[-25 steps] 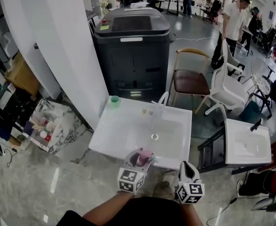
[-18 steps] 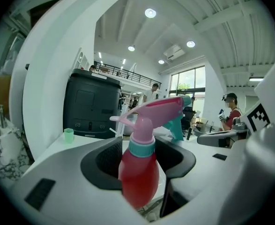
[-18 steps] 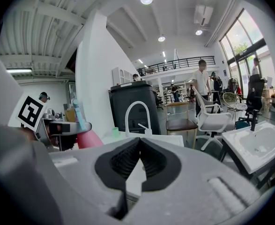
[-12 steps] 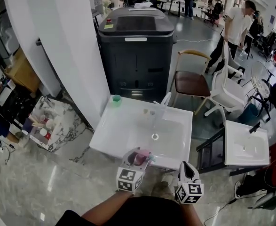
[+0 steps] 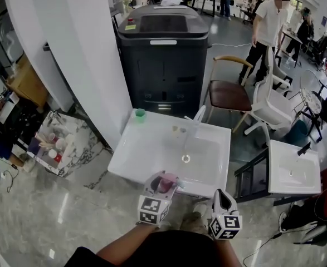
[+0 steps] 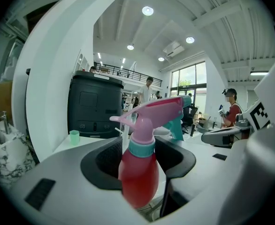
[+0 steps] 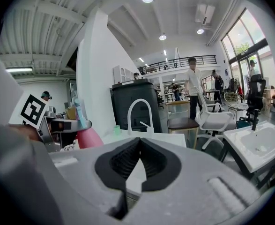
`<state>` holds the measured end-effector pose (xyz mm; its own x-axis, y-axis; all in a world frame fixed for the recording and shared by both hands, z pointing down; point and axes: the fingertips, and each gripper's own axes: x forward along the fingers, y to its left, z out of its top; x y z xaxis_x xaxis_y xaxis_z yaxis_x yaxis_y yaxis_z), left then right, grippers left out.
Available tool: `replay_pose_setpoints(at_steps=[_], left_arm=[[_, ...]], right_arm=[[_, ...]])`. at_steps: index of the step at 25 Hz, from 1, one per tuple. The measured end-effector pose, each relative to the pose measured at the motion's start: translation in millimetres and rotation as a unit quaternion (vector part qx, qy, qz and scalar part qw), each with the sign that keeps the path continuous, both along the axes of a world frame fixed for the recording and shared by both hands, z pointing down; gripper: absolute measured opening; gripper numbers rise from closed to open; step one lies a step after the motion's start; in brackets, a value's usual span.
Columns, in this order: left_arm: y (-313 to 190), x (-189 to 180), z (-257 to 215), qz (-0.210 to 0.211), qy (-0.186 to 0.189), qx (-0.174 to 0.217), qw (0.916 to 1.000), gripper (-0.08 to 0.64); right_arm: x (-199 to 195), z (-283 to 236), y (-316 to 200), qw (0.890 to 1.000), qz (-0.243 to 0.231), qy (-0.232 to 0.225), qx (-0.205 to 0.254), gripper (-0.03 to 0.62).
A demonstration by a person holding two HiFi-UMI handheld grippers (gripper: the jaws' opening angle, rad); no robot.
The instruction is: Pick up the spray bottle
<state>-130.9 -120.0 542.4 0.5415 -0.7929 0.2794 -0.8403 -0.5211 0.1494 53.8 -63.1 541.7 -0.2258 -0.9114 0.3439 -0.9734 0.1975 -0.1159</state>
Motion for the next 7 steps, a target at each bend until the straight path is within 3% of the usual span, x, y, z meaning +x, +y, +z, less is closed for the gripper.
replay_pose_setpoints(at_steps=[7], left_arm=[[3.1,0.5,1.0,0.001,0.004,-0.003,1.0,0.227]], right_arm=[[-4.0,-4.3,-0.8,1.0,-0.005,0.002,0.007,-0.003]])
